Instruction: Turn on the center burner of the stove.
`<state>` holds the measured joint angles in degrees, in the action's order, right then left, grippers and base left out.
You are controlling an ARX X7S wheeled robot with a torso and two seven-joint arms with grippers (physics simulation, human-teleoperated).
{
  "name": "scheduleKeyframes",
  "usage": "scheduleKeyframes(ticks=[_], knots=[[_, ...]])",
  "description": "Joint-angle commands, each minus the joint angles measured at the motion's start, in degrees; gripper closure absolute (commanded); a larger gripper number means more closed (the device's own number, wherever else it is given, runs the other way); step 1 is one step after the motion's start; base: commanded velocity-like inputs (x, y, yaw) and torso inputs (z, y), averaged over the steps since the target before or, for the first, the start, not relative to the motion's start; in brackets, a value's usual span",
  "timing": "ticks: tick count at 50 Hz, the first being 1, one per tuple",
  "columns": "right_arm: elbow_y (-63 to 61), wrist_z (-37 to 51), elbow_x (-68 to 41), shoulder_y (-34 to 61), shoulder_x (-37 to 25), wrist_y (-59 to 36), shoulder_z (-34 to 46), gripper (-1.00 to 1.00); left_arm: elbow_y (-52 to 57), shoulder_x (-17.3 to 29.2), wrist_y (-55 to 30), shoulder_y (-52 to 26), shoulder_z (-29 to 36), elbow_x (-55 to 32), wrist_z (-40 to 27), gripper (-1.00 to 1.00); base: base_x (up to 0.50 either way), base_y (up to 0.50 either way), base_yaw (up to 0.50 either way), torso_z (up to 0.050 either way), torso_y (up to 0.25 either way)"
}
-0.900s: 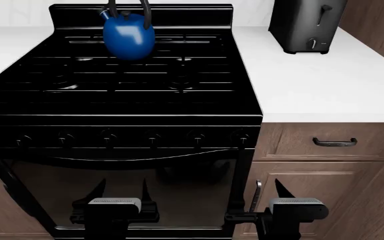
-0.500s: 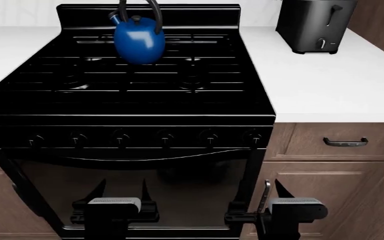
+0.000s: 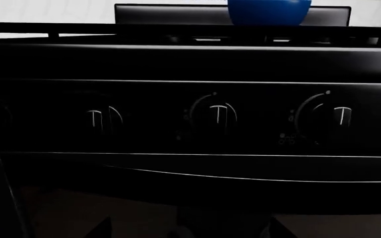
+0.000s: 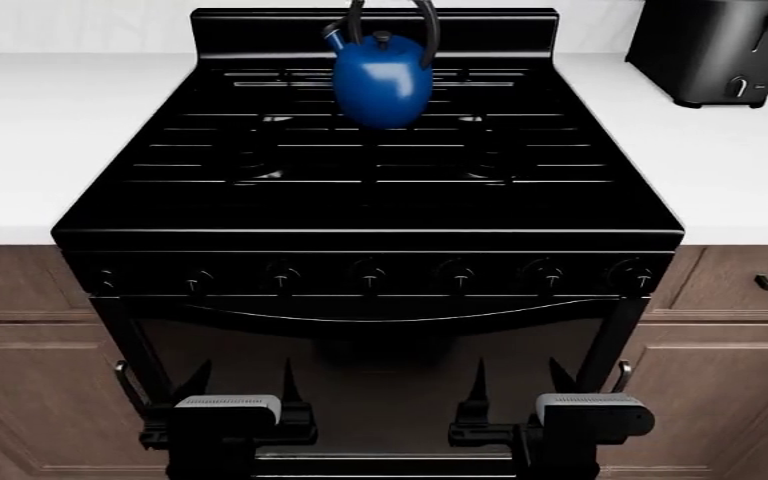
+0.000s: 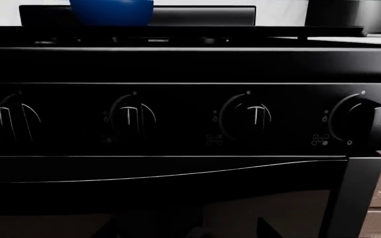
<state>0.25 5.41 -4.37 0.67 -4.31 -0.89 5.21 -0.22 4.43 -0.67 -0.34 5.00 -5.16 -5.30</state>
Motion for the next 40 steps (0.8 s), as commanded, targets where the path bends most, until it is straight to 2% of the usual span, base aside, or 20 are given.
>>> scheduleKeyframes(ticks=[1,10,19,40], knots=[[0.64,0.85,-0.83,0.36,-0.7,0.3,0.82,-1.0,-0.17,0.79,0.0,-0.14,0.93,-0.88,-0.84,-1.0,0.0,0.5,0.0,0.0,0.0],[0.58,1.53,-1.45,0.37,-1.26,0.35,1.54,-1.0,-0.07,1.33,0.31,-0.08,1.49,-1.36,-1.73,-1.0,0.0,0.46,0.0,0.0,0.0],[0.7,2.25,-2.31,0.6,-1.61,0.27,1.94,-1.0,0.05,1.89,-0.13,-0.08,2.18,-1.73,-2.37,-1.0,0.0,0.01,0.0,-0.002,0.0],[0.54,3.51,-3.6,0.74,-2.52,0.08,3.16,-1.0,0.03,2.9,-1.07,-0.3,3.55,-2.64,-3.4,-1.0,0.0,0.0,0.0,-0.049,-0.029]])
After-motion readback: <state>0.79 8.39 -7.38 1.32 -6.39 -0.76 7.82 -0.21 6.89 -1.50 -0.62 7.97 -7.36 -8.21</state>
